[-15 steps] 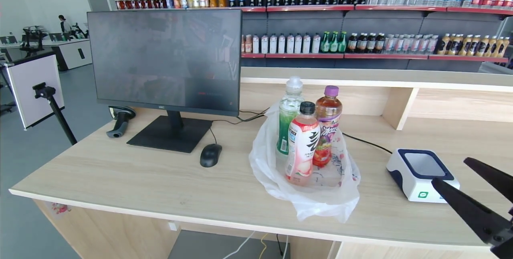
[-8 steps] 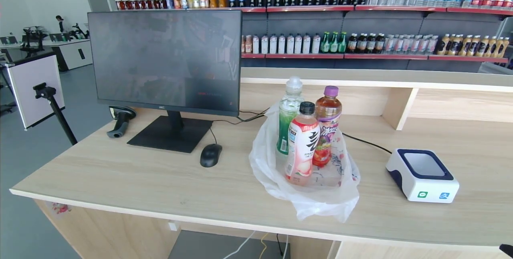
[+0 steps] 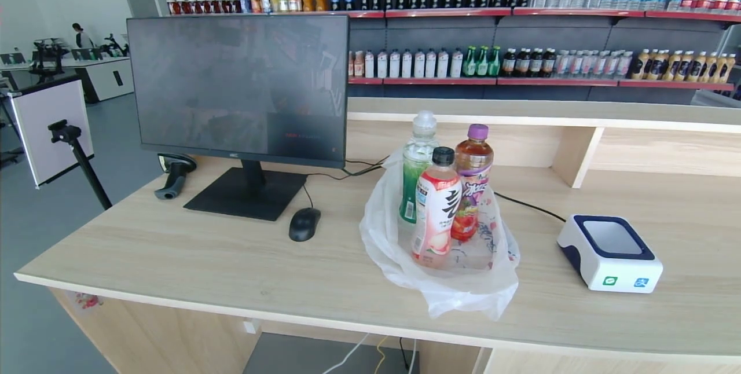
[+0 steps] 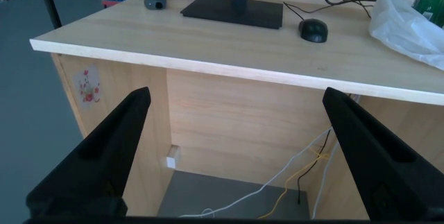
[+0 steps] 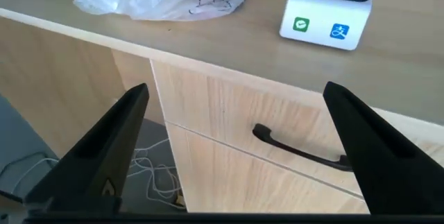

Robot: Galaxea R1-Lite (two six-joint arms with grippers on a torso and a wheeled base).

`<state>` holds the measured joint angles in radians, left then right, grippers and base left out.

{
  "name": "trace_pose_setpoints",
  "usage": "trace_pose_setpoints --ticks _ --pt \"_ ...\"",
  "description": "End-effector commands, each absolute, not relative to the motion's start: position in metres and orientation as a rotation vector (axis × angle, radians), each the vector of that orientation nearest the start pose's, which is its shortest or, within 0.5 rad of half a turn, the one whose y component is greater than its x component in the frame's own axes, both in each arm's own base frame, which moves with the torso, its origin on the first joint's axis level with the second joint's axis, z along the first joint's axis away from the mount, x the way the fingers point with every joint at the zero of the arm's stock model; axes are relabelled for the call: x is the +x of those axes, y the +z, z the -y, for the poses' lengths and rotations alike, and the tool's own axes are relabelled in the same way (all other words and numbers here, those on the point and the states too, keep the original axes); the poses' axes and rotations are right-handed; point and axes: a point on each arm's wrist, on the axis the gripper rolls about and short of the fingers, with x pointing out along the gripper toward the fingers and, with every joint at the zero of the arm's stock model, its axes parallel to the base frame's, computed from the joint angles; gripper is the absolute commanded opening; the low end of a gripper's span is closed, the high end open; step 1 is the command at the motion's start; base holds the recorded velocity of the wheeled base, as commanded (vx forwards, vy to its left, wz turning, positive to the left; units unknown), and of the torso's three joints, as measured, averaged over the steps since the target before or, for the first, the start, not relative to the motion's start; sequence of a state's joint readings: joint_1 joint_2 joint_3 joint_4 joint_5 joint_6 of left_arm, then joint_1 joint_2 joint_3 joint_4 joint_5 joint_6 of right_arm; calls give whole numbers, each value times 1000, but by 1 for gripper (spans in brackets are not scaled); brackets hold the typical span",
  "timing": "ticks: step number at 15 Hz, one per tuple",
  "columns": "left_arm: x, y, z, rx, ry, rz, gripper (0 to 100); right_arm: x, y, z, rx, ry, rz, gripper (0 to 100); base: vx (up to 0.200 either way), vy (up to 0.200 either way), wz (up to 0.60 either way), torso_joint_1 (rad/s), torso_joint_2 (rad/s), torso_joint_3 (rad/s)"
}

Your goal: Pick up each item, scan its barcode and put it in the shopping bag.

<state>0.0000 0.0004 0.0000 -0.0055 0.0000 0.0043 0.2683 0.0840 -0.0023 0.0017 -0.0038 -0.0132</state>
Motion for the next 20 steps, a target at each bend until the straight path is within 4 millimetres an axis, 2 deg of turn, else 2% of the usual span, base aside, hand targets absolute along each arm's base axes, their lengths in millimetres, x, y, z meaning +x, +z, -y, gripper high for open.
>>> trace_pose_setpoints --ticks 1,3,5,9,19,20 --pt "-23 76 0 5 0 6 100 -12 78 2 -18 148 -133 100 0 0 0 0 0 0" --pt "-23 76 0 6 0 6 100 -12 79 0 5 24 -144 100 0 0 0 0 0 0" --pt "-23 76 0 8 0 6 100 -23 76 0 3 5 -2 100 0 0 0 0 0 0" --pt "-23 76 0 8 -2 6 100 -23 76 0 -40 14 -1 100 0 0 0 0 0 0" --pt "-23 76 0 6 0 6 100 -23 76 0 -41 20 -1 100 -200 0 0 3 3 2" --pt "-23 76 0 8 -2 6 100 -23 76 0 -41 20 -1 100 -200 0 -600 2 7 2"
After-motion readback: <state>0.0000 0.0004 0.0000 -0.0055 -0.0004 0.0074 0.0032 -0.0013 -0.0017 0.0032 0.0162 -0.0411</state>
